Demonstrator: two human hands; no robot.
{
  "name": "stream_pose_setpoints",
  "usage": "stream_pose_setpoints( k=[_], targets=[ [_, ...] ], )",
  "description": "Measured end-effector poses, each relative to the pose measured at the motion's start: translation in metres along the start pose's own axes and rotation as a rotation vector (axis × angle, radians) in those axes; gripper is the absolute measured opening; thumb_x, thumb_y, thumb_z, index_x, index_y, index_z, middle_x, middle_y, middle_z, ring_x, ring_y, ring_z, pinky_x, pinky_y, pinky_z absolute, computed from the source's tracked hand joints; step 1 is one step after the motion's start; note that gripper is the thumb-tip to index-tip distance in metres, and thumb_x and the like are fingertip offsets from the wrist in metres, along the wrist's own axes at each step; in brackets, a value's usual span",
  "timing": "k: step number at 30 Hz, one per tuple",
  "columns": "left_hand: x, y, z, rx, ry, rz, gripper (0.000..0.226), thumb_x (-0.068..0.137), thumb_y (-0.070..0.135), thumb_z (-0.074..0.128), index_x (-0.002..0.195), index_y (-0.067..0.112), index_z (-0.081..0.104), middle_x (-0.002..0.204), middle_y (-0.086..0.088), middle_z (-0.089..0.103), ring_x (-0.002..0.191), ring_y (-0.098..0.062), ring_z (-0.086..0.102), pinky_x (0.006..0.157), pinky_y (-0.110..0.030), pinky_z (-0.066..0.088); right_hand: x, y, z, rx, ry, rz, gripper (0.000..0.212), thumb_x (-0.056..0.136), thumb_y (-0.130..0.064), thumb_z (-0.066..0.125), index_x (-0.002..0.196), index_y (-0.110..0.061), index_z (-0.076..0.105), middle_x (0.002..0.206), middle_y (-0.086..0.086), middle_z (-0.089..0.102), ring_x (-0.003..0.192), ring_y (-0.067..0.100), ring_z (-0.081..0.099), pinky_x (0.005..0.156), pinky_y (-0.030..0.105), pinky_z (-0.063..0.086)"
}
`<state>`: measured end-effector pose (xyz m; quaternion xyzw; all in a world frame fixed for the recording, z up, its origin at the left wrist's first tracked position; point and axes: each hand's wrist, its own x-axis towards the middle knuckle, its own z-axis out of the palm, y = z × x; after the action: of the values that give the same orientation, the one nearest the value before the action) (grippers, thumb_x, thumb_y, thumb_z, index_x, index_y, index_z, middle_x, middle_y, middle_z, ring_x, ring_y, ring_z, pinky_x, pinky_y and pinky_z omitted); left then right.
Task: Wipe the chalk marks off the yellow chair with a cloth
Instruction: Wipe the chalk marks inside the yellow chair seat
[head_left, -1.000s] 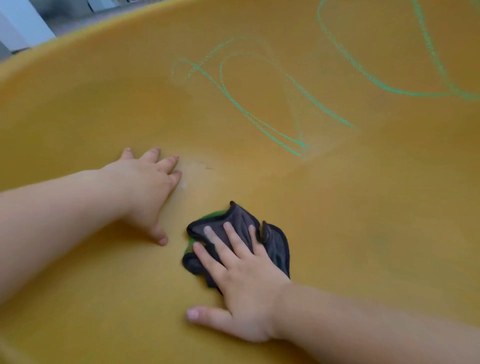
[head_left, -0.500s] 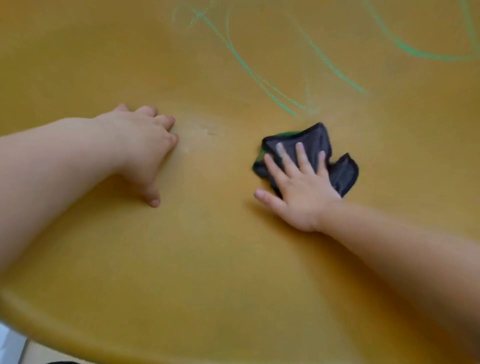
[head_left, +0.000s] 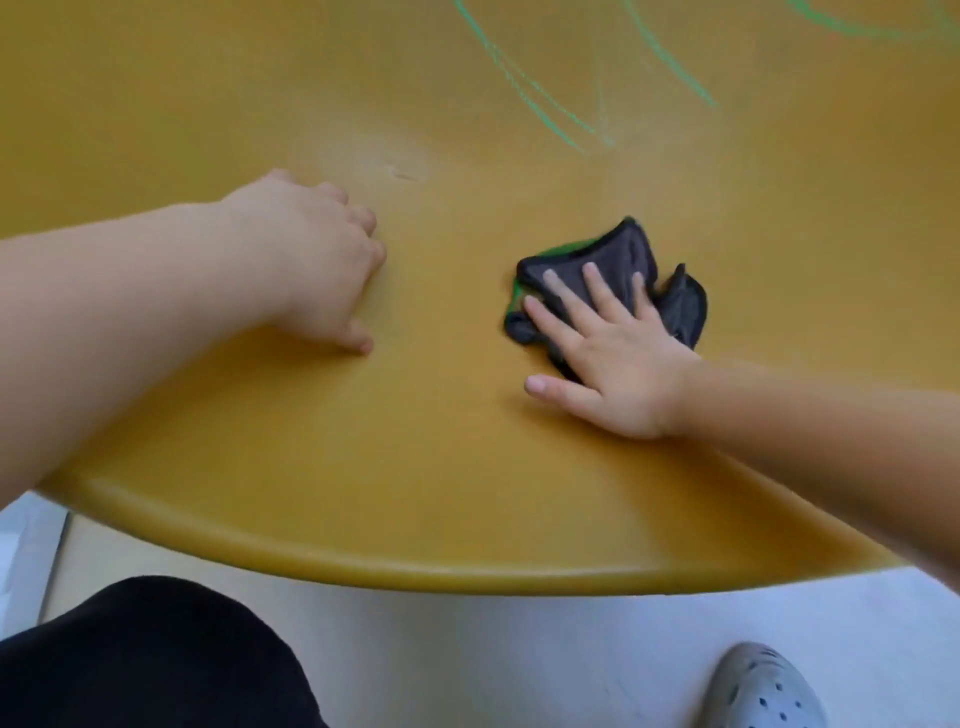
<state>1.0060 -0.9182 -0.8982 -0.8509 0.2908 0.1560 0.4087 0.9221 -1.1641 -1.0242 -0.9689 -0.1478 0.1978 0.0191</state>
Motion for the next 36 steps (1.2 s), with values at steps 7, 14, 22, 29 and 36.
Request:
stream_pose_setpoints(
  k=[7,14,22,29,36],
  targets=[
    [-0.012,0.008,0.004,-0.035,-0.019,-0.008,0.092,0.077,0.087,0.036,0.151,0.032,0.034,0.155,0.004,0.037,0.138,-0.024,0.04,0.104,-0.046,0.045,-0.09,-0.06,0.001,0.099,-0.145,-0.65,0.079,0.09,-0.078,0.01,0.158,-0.045,-0.012,0.167,-0.014,-0.025,0.152,0.019,-0.03,0.12,0.05,-0.024],
    [-0.018,-0.012,0.013,-0.04,0.004,-0.063,0.091,0.077,0.089,0.034,0.15,0.035,0.032,0.152,0.006,0.039,0.135,-0.023,0.042,0.101,-0.044,0.045,0.02,0.033,-0.006,0.071,0.125,0.097,0.081,0.078,-0.088,-0.014,0.153,-0.057,-0.011,0.169,-0.009,-0.02,0.154,0.032,-0.024,0.118,0.067,-0.013],
    [-0.013,-0.077,0.011,0.115,0.016,-0.167,0.089,0.079,0.086,0.036,0.153,0.036,0.027,0.157,0.001,0.032,0.14,-0.024,0.037,0.106,-0.049,0.038,0.081,-0.106,-0.028,0.254,0.205,-0.149,0.09,0.086,-0.086,0.001,0.159,-0.036,-0.017,0.166,-0.001,-0.03,0.148,0.036,-0.034,0.117,0.068,-0.014],
    [0.026,-0.146,-0.005,0.296,0.248,-0.222,0.085,0.09,0.071,0.038,0.159,0.037,0.0,0.169,-0.005,-0.001,0.154,-0.033,0.006,0.119,-0.065,0.01,0.128,-0.007,-0.035,0.097,0.426,0.161,0.07,0.088,-0.081,-0.008,0.152,-0.055,-0.018,0.165,-0.003,-0.031,0.148,0.036,-0.035,0.117,0.064,-0.019],
    [0.057,-0.208,-0.032,0.392,0.463,-0.346,0.092,0.079,0.085,0.015,0.156,0.042,-0.011,0.166,-0.002,-0.02,0.152,-0.042,0.0,0.115,-0.072,0.007,0.164,0.055,-0.052,0.276,0.703,0.573,0.068,0.093,-0.07,-0.01,0.157,-0.046,-0.014,0.166,0.003,-0.03,0.152,0.037,-0.025,0.118,0.067,-0.013]
  ],
)
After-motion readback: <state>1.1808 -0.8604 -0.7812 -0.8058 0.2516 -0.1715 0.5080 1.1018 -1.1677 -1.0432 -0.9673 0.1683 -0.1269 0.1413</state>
